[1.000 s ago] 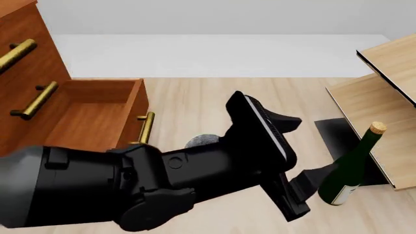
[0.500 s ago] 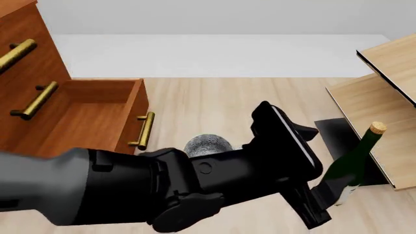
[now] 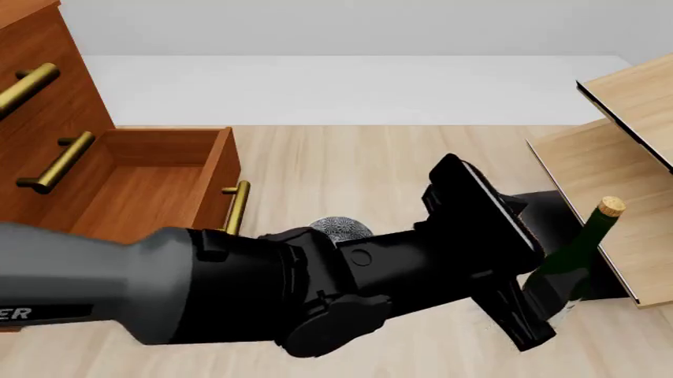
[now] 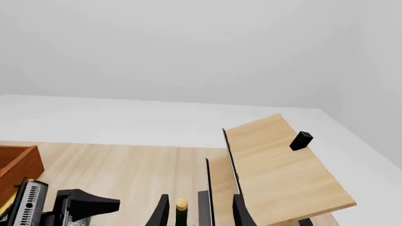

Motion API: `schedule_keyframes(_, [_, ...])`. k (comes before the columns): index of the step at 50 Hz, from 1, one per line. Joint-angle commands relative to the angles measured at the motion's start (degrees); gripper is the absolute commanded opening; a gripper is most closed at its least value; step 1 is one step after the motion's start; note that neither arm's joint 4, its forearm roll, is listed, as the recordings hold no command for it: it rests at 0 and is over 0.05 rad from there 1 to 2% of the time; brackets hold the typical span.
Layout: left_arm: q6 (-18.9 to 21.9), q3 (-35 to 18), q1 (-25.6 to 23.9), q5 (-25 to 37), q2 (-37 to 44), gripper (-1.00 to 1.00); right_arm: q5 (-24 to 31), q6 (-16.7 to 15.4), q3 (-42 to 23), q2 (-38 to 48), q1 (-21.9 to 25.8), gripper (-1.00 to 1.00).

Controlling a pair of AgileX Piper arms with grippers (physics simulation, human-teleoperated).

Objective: Put the wine bottle in the bottom drawer of the cabinet.

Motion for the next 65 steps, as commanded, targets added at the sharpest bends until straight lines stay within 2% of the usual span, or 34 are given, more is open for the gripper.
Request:
schedule_keyframes(1, [-0.32,-2.08,0.32,0.06,2.39,1.00,-0.04,0.18,0.26,0.00,0.03,1.00])
schedule_keyframes(20, [-1.32,-5.51,2.26,1.04,6.66,1.00,0.62,0.05,0.03,0.00,0.11,1.00])
schedule_keyframes(49, [-0.69,-5.06,1.51,0.40,6.44,1.00,0.70,0.12,-0.05,0.00,0.21,1.00])
schedule_keyframes(65, [-1.51,-6.96,0.71,-0.50,8.85,1.00,1.43,0.06,-0.69,0.00,0.35,1.00])
